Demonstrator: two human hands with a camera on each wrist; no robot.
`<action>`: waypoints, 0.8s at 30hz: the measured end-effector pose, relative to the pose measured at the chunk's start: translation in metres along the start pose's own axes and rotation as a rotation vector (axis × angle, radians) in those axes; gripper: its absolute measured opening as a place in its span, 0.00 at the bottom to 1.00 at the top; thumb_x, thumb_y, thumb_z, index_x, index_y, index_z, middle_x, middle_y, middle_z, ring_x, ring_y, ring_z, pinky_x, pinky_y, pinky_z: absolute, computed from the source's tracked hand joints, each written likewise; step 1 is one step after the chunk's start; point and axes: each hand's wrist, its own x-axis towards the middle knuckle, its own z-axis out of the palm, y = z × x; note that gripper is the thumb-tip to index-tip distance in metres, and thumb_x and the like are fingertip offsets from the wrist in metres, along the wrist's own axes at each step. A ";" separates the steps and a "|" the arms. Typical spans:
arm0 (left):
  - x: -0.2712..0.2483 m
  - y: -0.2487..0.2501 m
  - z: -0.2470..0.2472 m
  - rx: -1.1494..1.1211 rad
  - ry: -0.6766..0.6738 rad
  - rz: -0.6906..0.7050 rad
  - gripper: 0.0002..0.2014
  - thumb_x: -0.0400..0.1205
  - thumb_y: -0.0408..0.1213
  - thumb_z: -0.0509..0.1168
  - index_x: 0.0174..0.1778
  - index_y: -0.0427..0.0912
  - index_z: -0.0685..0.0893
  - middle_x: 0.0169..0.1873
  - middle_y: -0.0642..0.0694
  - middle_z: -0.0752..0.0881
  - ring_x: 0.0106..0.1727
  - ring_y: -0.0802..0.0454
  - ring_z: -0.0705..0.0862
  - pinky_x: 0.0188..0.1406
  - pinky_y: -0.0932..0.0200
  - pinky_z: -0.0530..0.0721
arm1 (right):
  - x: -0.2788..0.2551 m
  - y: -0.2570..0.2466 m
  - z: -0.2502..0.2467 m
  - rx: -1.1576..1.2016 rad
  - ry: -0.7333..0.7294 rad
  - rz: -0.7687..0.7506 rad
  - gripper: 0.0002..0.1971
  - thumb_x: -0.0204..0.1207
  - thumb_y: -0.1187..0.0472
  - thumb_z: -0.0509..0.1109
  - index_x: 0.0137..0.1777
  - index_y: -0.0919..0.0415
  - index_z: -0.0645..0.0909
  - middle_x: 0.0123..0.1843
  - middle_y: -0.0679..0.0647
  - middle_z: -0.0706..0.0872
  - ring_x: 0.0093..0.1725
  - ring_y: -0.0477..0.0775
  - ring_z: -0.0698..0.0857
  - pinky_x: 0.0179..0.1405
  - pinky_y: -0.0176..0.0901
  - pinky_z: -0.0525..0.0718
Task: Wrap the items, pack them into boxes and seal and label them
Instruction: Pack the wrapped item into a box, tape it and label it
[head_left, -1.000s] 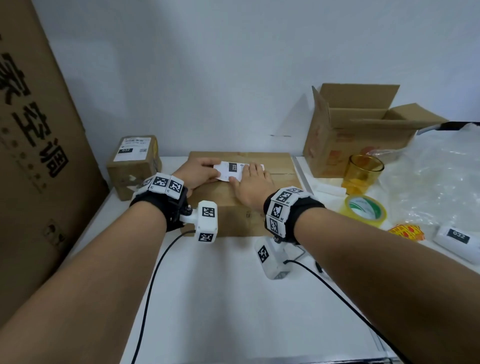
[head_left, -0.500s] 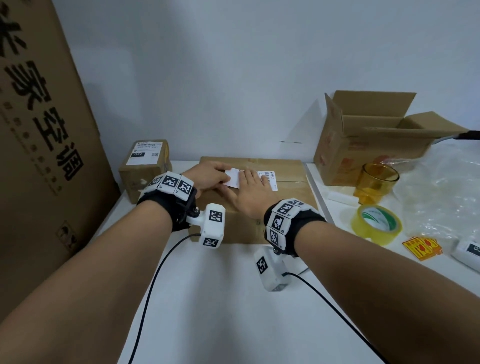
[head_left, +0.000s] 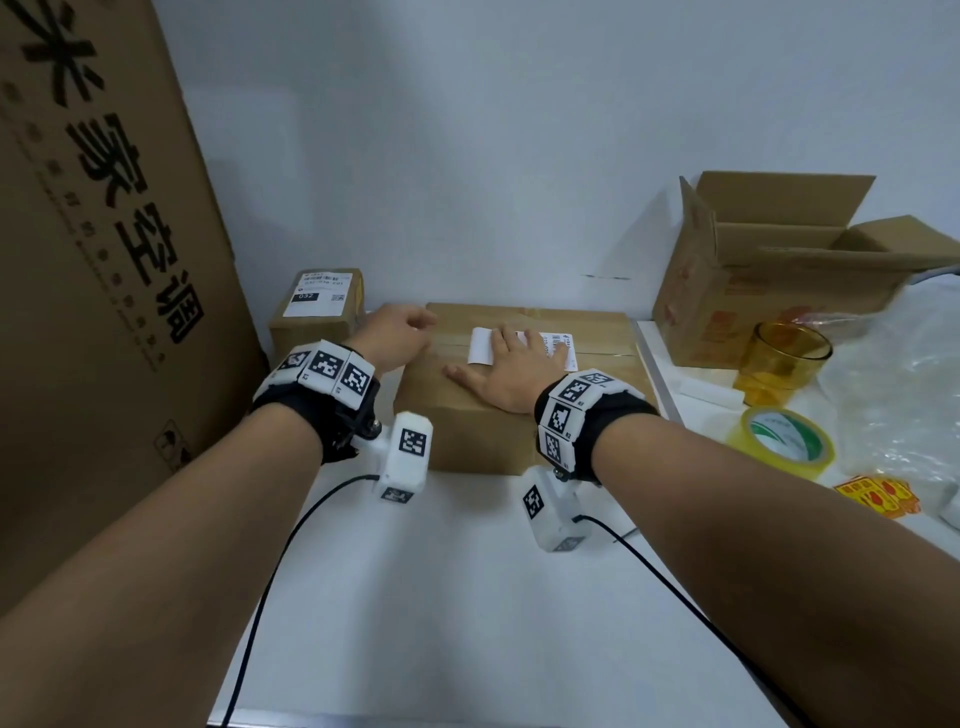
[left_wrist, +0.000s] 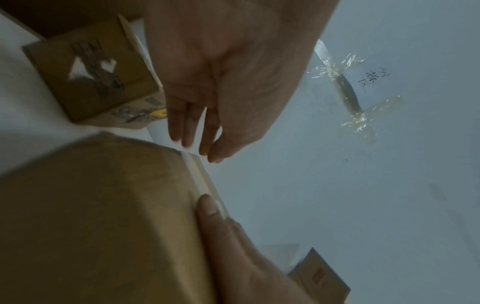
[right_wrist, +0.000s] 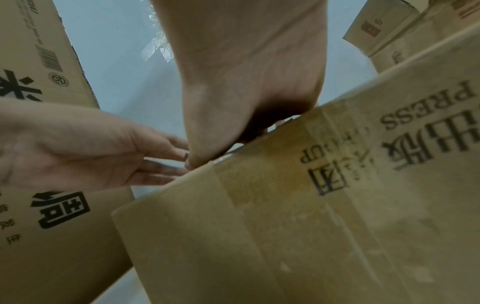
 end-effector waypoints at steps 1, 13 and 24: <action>-0.002 -0.008 0.000 0.075 -0.008 -0.008 0.20 0.85 0.34 0.63 0.74 0.46 0.78 0.75 0.46 0.76 0.74 0.46 0.76 0.75 0.53 0.73 | 0.001 -0.002 0.000 0.000 0.000 0.004 0.52 0.71 0.20 0.43 0.87 0.54 0.43 0.88 0.46 0.44 0.86 0.58 0.41 0.78 0.77 0.40; -0.006 -0.033 0.014 0.141 -0.053 0.022 0.22 0.89 0.39 0.59 0.81 0.46 0.71 0.81 0.47 0.68 0.81 0.49 0.67 0.81 0.55 0.63 | 0.001 -0.024 0.010 -0.008 0.040 -0.129 0.44 0.80 0.29 0.38 0.87 0.60 0.43 0.88 0.54 0.41 0.86 0.54 0.41 0.82 0.66 0.38; -0.007 -0.033 0.021 0.217 -0.021 0.007 0.22 0.89 0.40 0.58 0.81 0.47 0.69 0.81 0.46 0.70 0.81 0.47 0.68 0.80 0.57 0.64 | -0.025 -0.016 0.016 -0.040 0.038 -0.287 0.40 0.84 0.34 0.42 0.86 0.61 0.44 0.88 0.56 0.43 0.86 0.53 0.43 0.84 0.57 0.42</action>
